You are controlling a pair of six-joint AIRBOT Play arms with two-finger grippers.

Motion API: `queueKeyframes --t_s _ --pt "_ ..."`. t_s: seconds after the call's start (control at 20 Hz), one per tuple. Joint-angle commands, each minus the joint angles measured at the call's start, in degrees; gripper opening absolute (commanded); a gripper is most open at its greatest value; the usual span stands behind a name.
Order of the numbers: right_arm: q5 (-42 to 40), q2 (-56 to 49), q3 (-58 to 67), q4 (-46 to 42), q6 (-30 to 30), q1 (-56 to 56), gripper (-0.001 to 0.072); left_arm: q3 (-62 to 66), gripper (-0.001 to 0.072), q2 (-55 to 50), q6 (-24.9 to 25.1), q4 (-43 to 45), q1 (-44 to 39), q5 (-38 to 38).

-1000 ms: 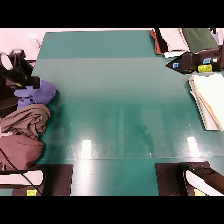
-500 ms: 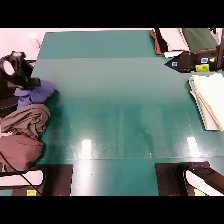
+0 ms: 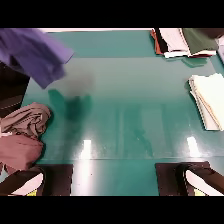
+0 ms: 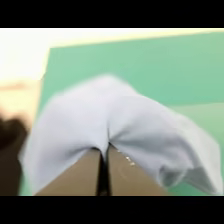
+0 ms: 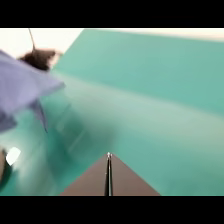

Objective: Fold the shirts.

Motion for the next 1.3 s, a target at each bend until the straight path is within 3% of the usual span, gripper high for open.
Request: queueKeyframes --t_s 0.0,0.15,0.25,0.3,0.35,0.4,0.55,0.8,1.0,1.25 --pt "0.2 0.0 7.1 -0.1 0.0 -2.9 0.0023 3.3 0.0020 1.1 1.5 -2.1 -14.0 -1.9" --pt "1.2 0.0 10.2 0.0 0.0 -6.0 0.0022 3.3 0.0021 -5.5 2.4 -4.3 -27.5 -2.9" --pt "3.1 0.0 11.6 0.0 0.1 -7.5 0.0023 3.3 0.0023 -12.0 6.4 -6.9 -35.5 -2.9" --pt "4.2 0.0 12.0 0.0 0.1 -7.9 0.0023 3.3 0.0105 -15.5 8.2 -8.7 -38.5 -2.5" --pt "5.1 0.0 12.0 0.0 0.1 -8.2 0.0022 3.3 0.0429 -18.5 9.0 -10.5 -40.5 -1.7" --pt "6.2 0.0 12.0 0.0 0.1 -8.2 0.0023 3.3 0.0609 -21.3 8.9 -11.6 -41.4 -0.5" --pt "8.0 0.0 12.0 0.0 0.0 -8.2 0.0023 3.3 0.0609 -24.6 4.5 -9.6 -37.7 0.0" --pt "8.5 0.0 11.9 0.0 0.1 -8.2 0.0023 0.8 0.0609 -24.8 -6.6 -12.7 -15.5 -2.3" --pt "8.5 -0.2 11.9 0.0 0.0 -8.2 0.0023 -11.7 0.0609 -25.8 -4.6 -23.0 -4.0 -4.1" --pt "8.8 -0.2 11.9 0.0 0.0 -8.2 0.0023 -27.5 0.0609 -29.3 0.0 -30.8 -3.7 0.6"
